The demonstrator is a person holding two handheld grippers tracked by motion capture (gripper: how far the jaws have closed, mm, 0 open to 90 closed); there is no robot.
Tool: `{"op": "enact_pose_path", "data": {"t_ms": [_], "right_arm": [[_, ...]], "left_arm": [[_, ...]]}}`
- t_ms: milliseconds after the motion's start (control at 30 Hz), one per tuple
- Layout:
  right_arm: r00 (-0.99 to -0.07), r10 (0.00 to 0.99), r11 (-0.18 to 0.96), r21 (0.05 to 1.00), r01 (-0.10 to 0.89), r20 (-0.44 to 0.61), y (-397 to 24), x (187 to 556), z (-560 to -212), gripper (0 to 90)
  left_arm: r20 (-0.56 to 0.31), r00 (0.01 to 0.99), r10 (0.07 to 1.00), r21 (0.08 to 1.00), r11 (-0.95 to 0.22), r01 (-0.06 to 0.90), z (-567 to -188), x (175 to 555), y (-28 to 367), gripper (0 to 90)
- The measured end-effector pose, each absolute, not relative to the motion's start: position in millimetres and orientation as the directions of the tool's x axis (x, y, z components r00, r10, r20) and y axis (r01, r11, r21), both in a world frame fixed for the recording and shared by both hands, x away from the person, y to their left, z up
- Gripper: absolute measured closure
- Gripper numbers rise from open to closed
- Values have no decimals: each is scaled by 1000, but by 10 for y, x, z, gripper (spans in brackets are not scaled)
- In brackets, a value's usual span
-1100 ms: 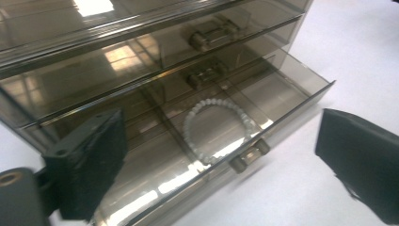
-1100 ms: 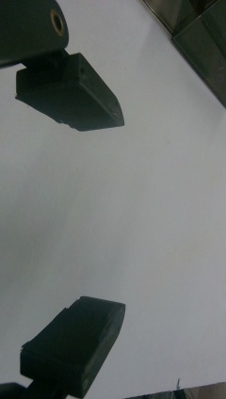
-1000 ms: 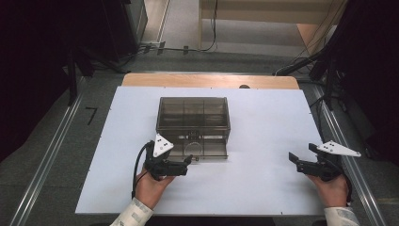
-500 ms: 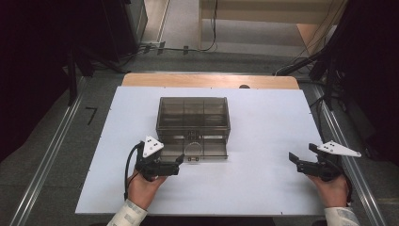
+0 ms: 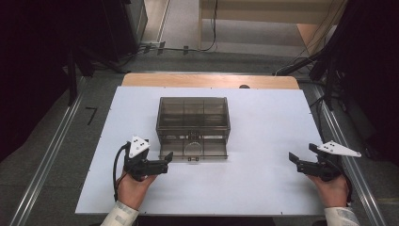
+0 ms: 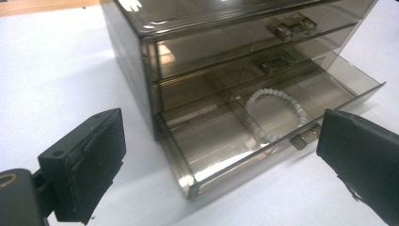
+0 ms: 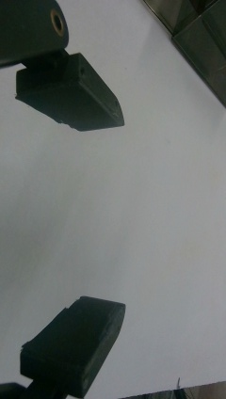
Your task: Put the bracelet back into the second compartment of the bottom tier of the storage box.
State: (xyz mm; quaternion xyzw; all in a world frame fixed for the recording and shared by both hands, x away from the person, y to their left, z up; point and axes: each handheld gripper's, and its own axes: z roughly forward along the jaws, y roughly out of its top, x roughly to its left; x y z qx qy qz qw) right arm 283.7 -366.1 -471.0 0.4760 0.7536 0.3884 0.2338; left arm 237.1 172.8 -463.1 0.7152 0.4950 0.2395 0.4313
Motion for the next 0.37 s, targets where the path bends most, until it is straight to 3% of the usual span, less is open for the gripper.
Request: {"op": "enact_pose_path", "data": {"t_ms": [367], "right_arm": [[-439, 899, 247, 807, 536, 16, -3659, 2841, -4713, 91]], "left_arm": [[-92, 355, 930, 855, -109, 507, -4644, 2326, 1917, 25]]}}
